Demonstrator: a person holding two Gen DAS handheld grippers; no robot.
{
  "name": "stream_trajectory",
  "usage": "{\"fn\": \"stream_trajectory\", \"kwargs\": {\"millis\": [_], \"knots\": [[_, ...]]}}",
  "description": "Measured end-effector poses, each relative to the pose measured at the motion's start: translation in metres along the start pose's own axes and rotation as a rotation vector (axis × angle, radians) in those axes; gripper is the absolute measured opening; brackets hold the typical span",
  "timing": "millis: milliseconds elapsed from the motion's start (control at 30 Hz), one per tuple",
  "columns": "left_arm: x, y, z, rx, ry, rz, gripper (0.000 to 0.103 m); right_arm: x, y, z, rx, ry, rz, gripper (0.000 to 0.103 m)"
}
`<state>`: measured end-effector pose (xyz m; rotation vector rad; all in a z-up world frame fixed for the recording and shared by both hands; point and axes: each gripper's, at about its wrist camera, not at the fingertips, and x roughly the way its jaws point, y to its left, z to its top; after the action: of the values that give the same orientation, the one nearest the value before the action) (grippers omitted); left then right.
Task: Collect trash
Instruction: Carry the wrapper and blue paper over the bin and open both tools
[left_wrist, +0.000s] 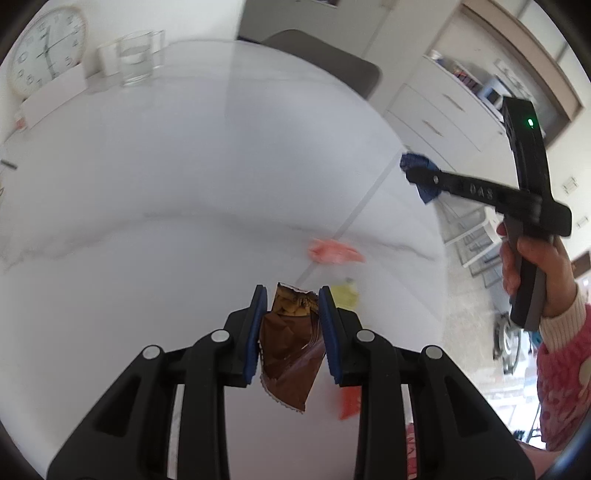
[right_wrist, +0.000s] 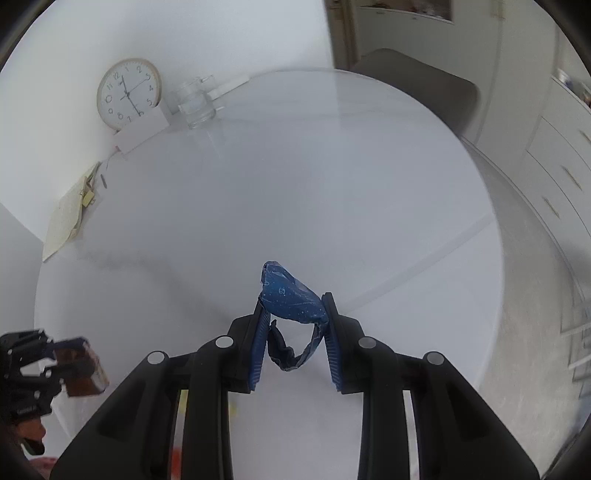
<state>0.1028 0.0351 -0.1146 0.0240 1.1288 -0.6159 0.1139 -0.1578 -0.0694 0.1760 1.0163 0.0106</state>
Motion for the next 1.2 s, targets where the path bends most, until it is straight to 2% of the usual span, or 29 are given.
{"fn": "stream_trajectory", "kwargs": {"millis": [100, 200, 333, 500, 633, 767, 833, 867, 967, 1067, 1133, 1200], "knots": [[-0.004, -0.030, -0.013, 0.074, 0.017, -0.062, 0.029, -0.037, -0.012, -0.045, 0.071, 0.001, -0.054, 0.029], [0.001, -0.073, -0.026, 0.191, 0.053, -0.151, 0.029, -0.079, -0.038, -0.106, 0.206, 0.003, -0.128, 0.029], [0.020, -0.142, -0.046, 0.350, 0.128, -0.258, 0.029, -0.115, -0.064, -0.173, 0.359, 0.008, -0.198, 0.029], [0.051, -0.205, -0.061, 0.454, 0.195, -0.311, 0.029, -0.148, -0.090, -0.228, 0.464, -0.020, -0.225, 0.029], [0.091, -0.249, -0.073, 0.502, 0.256, -0.298, 0.029, -0.162, -0.107, -0.251, 0.490, -0.043, -0.221, 0.029], [0.116, -0.274, -0.085, 0.485, 0.290, -0.271, 0.030, -0.165, -0.121, -0.263, 0.485, -0.044, -0.182, 0.029], [0.129, -0.281, -0.093, 0.453, 0.318, -0.248, 0.045, -0.169, -0.128, -0.267, 0.448, -0.048, -0.156, 0.030], [0.131, -0.284, -0.095, 0.440, 0.322, -0.238, 0.059, -0.170, -0.133, -0.269, 0.427, -0.045, -0.147, 0.030], [0.130, -0.288, -0.093, 0.392, 0.303, -0.200, 0.076, -0.168, -0.140, -0.270, 0.378, -0.032, -0.112, 0.030], [0.109, -0.284, -0.082, 0.320, 0.250, -0.151, 0.083, -0.162, -0.140, -0.271, 0.328, -0.014, -0.084, 0.031], [0.087, -0.274, -0.074, 0.286, 0.180, -0.085, 0.091, -0.155, -0.141, -0.272, 0.298, 0.004, -0.051, 0.031], [0.064, -0.264, -0.068, 0.250, 0.107, -0.029, 0.091, -0.146, -0.140, -0.273, 0.266, 0.024, -0.031, 0.031]]}}
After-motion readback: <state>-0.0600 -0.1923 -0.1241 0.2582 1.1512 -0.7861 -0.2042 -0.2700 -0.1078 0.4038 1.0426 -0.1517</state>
